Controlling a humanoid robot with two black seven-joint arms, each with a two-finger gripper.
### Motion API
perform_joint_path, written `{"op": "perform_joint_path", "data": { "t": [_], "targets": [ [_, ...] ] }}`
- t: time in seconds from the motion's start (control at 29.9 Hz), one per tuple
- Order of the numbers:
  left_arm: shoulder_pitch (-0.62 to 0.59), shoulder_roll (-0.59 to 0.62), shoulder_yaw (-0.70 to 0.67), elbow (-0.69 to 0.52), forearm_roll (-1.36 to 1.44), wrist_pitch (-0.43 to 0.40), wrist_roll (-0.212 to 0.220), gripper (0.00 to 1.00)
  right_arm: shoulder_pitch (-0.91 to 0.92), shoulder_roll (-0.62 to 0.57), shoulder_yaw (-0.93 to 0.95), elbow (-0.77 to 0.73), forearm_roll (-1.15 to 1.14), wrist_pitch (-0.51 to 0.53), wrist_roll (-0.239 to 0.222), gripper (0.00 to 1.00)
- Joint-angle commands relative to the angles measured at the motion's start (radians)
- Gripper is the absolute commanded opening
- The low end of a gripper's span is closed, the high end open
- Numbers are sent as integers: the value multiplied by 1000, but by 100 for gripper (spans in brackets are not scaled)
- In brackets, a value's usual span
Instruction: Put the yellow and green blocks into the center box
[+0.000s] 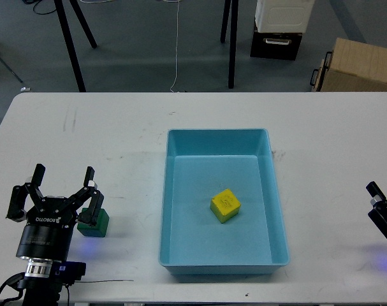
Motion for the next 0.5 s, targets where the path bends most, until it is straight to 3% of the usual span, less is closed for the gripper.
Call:
{"op": "perform_joint_path", "data": {
  "t": [0.0,0.17,0.33,0.47],
  "targets": [
    [-7,0,-27,0,0,0,-5,100,6,-2,-15,-7,-46,0,0,99],
    [-65,0,-142,17,-1,0,-98,100,-3,-49,-7,-4,-47,0,2,99],
    [-223,178,-234,205,-7,0,-95,100,-7,-91,0,2,-46,0,9,99],
    [-283,196,-240,181,-9,0,-97,100,-7,-98,11,2,-44,0,9,99]
  ]
}}
